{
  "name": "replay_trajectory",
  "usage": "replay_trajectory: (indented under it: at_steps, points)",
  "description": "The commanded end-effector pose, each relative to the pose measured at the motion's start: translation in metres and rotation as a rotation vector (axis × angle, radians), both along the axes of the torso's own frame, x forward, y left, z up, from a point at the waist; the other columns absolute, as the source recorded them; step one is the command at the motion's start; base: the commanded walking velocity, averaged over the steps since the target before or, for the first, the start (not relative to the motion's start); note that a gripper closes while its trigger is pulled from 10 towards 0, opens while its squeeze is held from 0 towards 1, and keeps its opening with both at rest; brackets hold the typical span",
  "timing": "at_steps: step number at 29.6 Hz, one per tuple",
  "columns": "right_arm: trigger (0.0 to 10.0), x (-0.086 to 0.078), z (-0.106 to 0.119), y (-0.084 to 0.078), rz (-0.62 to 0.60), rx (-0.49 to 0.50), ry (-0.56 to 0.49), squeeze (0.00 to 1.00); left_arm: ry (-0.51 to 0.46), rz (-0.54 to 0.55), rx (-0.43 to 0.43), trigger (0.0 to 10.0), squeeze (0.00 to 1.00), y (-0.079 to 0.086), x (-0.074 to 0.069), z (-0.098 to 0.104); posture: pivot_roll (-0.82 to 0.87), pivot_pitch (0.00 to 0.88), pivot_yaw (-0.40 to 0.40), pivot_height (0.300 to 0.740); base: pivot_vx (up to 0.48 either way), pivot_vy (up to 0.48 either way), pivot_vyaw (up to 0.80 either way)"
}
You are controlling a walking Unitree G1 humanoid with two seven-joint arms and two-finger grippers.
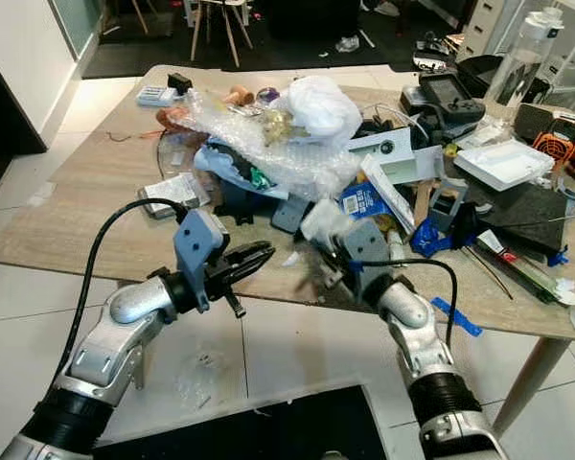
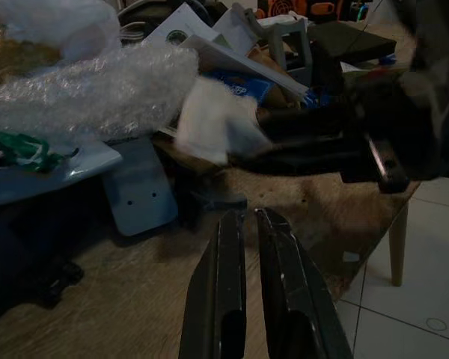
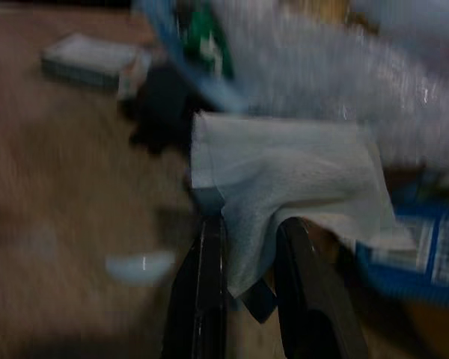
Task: Picking trash to rubbish bin
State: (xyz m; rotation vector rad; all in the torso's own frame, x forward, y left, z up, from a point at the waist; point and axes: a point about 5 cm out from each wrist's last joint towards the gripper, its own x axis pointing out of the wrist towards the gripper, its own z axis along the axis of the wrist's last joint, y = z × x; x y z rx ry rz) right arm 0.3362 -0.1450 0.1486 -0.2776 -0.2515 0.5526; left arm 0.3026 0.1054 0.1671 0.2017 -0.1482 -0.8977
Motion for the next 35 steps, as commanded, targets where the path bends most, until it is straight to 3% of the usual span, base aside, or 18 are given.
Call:
replay_trajectory:
  at_steps: [1,10,11,13,15,17,24,30,35]
  points:
    - [0.0,-0.004,-0.005,0.002,-0.014,0.006,0.015,0.0,0.016,-0.001,-0.005,10.0,0.0,-0.001,-0.001,-0.006,-0.08,0.123,0.005,0.74,0.0,0.0,0.0]
    - [0.0,-0.005,0.006,-0.003,-0.12,0.052,-0.029,0.0,-0.012,0.167,-0.009,10.0,0.0,0.008,0.016,-0.005,-0.08,0.122,0.019,0.74,0.0,0.0,0.0]
    - [0.0,-0.005,0.013,-0.008,-0.168,0.079,-0.06,0.0,-0.012,0.254,0.005,10.0,0.0,0.014,0.021,-0.008,-0.08,0.118,0.016,0.74,0.0,0.0,0.0]
    - [0.0,-0.005,0.016,-0.01,-0.185,0.088,-0.074,0.0,-0.022,0.312,0.013,10.0,0.0,0.017,0.024,-0.008,-0.08,0.119,0.014,0.74,0.0,0.0,0.0]
    - [0.0,-0.006,0.019,-0.012,-0.197,0.099,-0.083,0.0,-0.024,0.353,-0.009,10.0,0.0,0.02,0.025,-0.007,-0.08,0.118,0.005,0.74,0.0,0.0,0.0]
    - [0.0,-0.005,0.026,-0.018,-0.236,0.143,-0.103,0.0,-0.015,0.45,-0.091,10.0,0.0,0.026,0.028,-0.005,-0.08,0.116,0.001,0.74,0.0,0.0,0.0]
    - [0.0,-0.006,0.037,-0.016,-0.232,0.153,-0.145,0.0,-0.022,0.458,-0.075,10.0,0.0,0.029,0.028,-0.008,-0.09,0.113,0.005,0.74,0.0,0.0,0.0]
    - [0.0,-0.008,0.065,-0.01,-0.224,0.197,-0.264,0.0,-0.033,0.514,-0.088,10.0,0.0,0.034,0.033,-0.005,-0.09,0.109,0.017,0.74,0.0,0.0,0.0]
    - [0.0,-0.009,0.063,-0.003,-0.169,0.194,-0.23,0.0,-0.028,0.546,-0.109,10.0,0.0,0.035,0.035,-0.003,-0.09,0.108,0.017,0.74,0.0,0.0,0.0]
